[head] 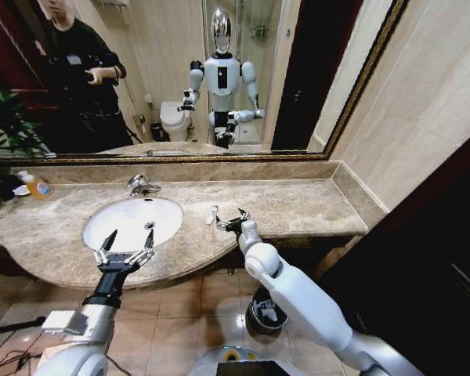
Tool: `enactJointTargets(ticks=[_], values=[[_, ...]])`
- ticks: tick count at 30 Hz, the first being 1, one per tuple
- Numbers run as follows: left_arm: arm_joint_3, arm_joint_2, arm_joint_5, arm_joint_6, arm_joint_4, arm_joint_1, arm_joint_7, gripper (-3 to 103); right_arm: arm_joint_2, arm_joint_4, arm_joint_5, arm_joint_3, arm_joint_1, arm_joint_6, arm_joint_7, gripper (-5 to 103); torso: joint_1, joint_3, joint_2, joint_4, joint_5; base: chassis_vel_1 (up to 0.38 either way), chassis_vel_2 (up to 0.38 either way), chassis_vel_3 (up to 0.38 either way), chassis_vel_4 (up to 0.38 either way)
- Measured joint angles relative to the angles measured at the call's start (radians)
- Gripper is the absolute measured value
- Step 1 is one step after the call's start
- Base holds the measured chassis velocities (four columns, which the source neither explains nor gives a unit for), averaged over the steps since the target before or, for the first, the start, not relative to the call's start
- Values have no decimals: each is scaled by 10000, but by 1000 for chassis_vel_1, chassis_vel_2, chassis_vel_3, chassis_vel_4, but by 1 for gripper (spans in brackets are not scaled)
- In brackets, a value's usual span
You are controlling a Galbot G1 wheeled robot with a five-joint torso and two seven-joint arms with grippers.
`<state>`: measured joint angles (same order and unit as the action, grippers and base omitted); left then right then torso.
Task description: Pick up the trash from the sink and place it in the trash bin.
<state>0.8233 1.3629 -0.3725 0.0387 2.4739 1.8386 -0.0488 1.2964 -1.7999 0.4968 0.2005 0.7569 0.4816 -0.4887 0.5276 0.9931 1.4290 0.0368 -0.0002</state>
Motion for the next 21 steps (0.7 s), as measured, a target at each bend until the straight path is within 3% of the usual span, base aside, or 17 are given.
enactJointTargets(ticks=[10,21], values=[[0,0,0,-1,0,0,0,100,1181,667,-408,-179,-9,230,-300,100,0,0,0,0,0,0,0,0,0],[0,0,0,-1,0,0,0,100,1745,1137,-762,-91,35,149,-283,100,-1,0,0,-1,2,0,0,0,0]])
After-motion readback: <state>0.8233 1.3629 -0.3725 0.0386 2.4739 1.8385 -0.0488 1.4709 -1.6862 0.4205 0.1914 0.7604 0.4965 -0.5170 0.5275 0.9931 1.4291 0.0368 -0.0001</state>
